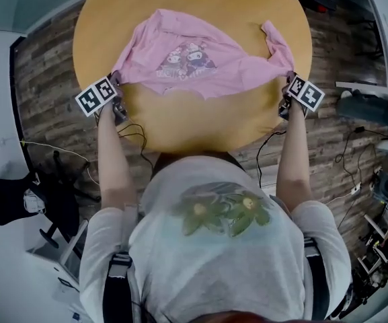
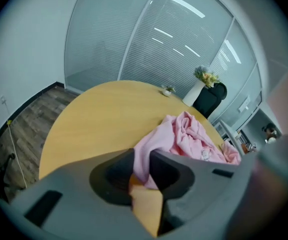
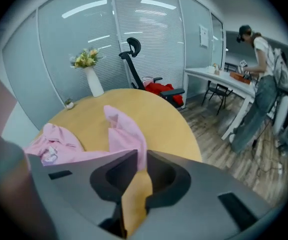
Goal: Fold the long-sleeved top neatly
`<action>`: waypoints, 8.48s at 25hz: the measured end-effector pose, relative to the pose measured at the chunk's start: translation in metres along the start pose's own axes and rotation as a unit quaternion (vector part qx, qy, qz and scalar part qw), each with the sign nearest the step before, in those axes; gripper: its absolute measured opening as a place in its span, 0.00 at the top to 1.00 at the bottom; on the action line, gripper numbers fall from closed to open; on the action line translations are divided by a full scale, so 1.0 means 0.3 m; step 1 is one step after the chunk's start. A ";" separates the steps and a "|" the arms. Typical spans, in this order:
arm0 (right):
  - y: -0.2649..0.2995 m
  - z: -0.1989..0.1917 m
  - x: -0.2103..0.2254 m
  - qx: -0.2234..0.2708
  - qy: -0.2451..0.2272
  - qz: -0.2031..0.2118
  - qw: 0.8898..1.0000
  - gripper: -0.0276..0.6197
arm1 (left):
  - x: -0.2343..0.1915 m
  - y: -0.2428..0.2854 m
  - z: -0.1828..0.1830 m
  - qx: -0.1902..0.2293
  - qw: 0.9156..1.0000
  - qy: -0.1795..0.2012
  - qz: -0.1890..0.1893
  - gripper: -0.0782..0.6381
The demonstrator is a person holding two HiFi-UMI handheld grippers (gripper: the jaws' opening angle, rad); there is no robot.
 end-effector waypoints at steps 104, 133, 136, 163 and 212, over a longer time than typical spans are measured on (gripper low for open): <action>-0.178 -0.616 -0.346 -0.159 -0.230 0.121 0.952 0.76 | 0.362 -0.095 -0.463 -0.163 0.969 0.185 -0.021 0.87; 0.198 0.205 -0.167 -0.031 -0.111 0.058 0.992 0.87 | 0.379 -0.053 -0.407 -0.261 0.924 0.277 -0.034 0.87; 0.160 0.230 -0.126 0.007 -0.072 0.080 0.994 0.91 | 0.384 -0.047 -0.401 -0.267 0.921 0.282 -0.035 0.87; -0.431 -0.396 -0.946 0.046 -0.198 0.376 0.904 0.76 | 0.365 -0.086 -0.463 -0.178 0.956 0.234 -0.001 0.87; -0.316 -0.688 -0.639 -0.032 -0.018 0.052 0.998 0.70 | -0.155 0.072 0.165 -0.084 0.982 0.136 -0.099 0.68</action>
Point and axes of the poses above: the fingertips, and each gripper's own axes: y forward along the fingers, x to its right, z out of its top, the point moved 9 cm from there along -y, backward along the fingers, and after that the axes turned 9 degrees about y, right-handed, at the moved point
